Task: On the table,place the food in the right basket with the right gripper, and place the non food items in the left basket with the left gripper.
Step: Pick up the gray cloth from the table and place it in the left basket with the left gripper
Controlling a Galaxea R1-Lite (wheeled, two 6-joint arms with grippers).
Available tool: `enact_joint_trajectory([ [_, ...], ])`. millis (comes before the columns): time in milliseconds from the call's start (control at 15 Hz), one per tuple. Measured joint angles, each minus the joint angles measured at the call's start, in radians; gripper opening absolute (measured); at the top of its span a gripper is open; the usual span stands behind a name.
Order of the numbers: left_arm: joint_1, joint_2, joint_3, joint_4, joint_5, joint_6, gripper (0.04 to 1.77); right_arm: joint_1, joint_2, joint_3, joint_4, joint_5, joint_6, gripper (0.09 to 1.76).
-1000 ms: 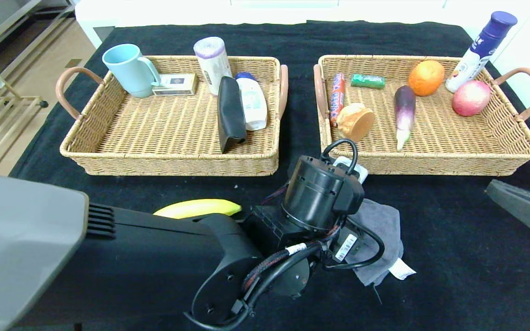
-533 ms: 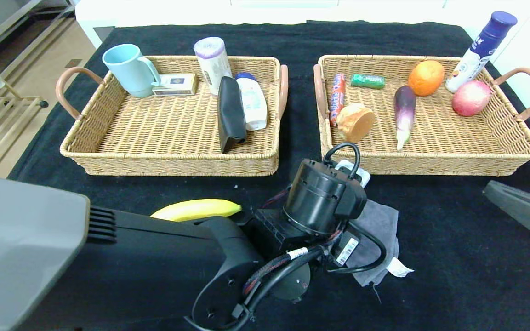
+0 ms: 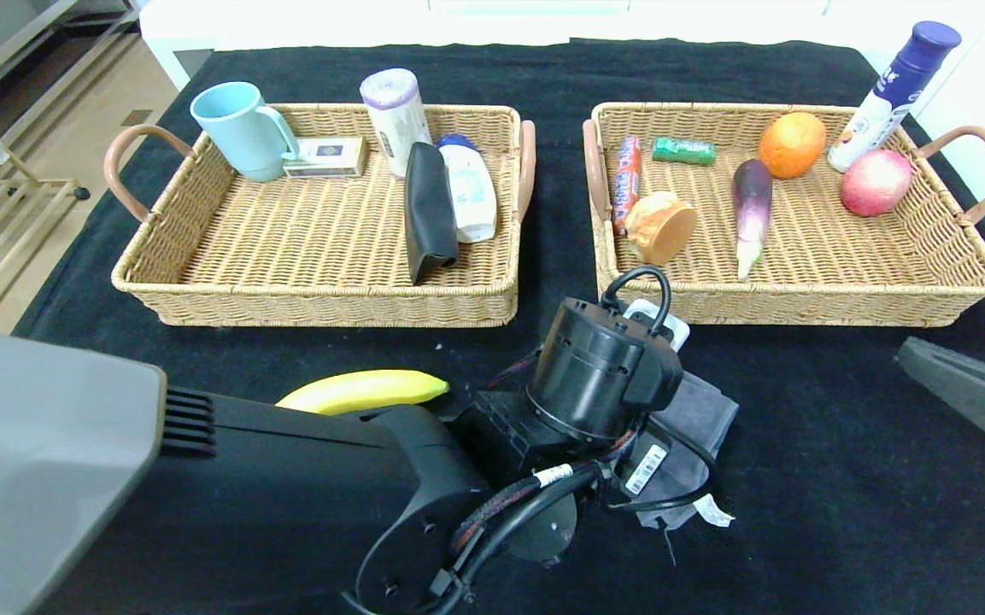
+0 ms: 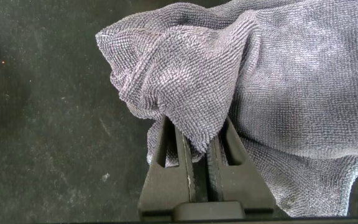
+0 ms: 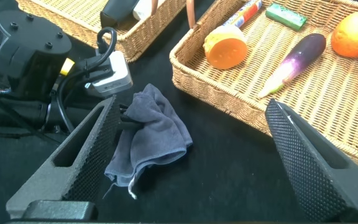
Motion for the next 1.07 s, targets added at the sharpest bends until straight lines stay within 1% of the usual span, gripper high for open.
enact_joint_trajectory([
  [533,-0.007,-0.018,0.012,0.006,0.003,-0.002,0.22,0.003,-0.019,-0.003,-0.003,-0.005,-0.004,1.71],
  [667,-0.007,-0.046,0.018,0.009,-0.002,-0.002,0.22,0.003,-0.037,-0.010,-0.002,-0.005,-0.005,1.71],
  [867,-0.008,-0.107,0.025,0.013,-0.033,-0.007,0.22,0.003,-0.044,-0.013,0.000,-0.006,-0.004,1.71],
  [1067,-0.017,-0.169,0.058,0.007,-0.035,-0.016,0.22,0.002,-0.034,-0.009,0.000,-0.006,-0.004,1.71],
])
